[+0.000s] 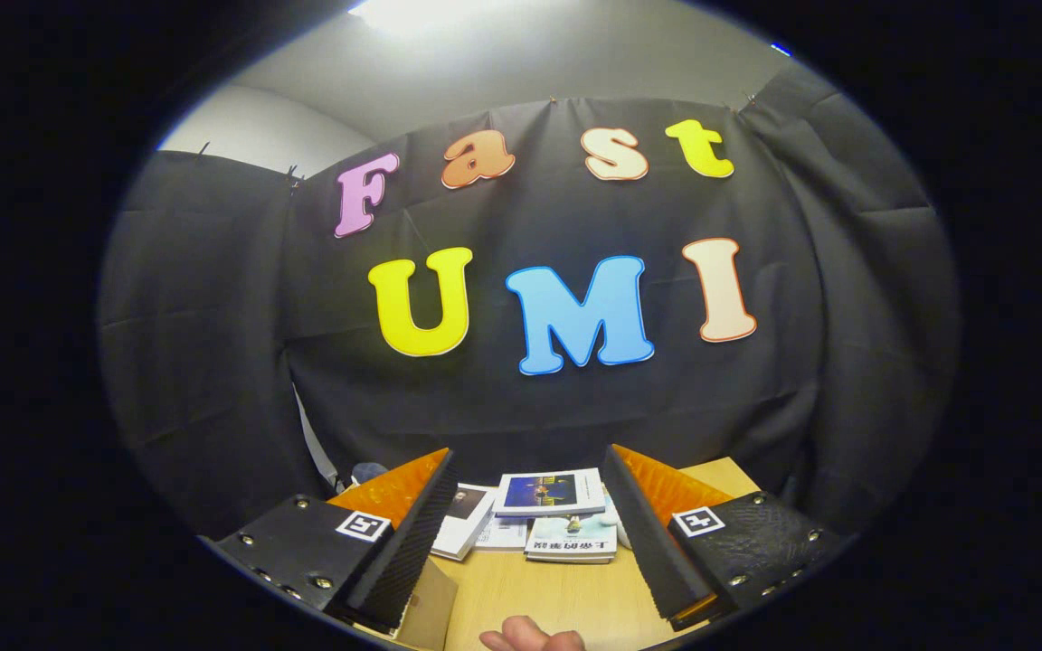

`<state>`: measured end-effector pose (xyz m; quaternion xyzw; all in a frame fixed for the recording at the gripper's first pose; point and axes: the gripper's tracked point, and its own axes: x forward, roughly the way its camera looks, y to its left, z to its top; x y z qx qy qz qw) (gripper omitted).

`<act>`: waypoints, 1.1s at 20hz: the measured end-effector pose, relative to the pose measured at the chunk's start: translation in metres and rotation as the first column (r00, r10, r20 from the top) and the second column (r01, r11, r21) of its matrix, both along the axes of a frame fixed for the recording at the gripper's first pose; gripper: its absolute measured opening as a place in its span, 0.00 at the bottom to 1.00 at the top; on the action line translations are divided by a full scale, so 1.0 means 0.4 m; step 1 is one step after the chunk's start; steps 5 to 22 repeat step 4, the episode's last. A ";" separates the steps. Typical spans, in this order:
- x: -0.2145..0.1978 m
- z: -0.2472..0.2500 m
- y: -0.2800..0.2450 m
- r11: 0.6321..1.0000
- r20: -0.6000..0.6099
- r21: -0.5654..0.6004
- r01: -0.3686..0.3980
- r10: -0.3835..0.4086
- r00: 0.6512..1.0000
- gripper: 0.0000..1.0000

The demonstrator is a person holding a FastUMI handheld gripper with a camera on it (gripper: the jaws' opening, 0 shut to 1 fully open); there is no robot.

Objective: Open the storage box then place both shoes into the box .Put the left shoe in first, then the right shoe, with the right side of both shoes facing outward in a uniform manner.

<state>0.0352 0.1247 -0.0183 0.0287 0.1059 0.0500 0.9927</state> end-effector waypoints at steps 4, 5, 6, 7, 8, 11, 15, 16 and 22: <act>-0.014 0.018 -0.045 0.999 0.018 -0.018 0.031 -0.031 0.999 0.98; -0.014 0.018 -0.045 0.999 0.018 -0.018 0.031 -0.031 0.999 0.98; -0.014 0.018 -0.045 0.999 0.018 -0.018 0.031 -0.031 0.999 0.98; -0.014 0.018 -0.045 0.999 0.018 -0.018 0.031 -0.031 0.999 0.98; -0.014 0.018 -0.045 0.999 0.018 -0.018 0.031 -0.031 0.999 0.98; -0.014 0.018 -0.045 0.999 0.018 -0.018 0.031 -0.031 0.999 0.98; -0.014 0.018 -0.045 0.999 0.018 -0.018 0.031 -0.031 0.999 0.98; -0.014 0.018 -0.045 0.999 0.018 -0.018 0.031 -0.031 0.999 0.98; -0.014 0.018 -0.045 0.999 0.018 -0.018 0.031 -0.031 0.999 0.98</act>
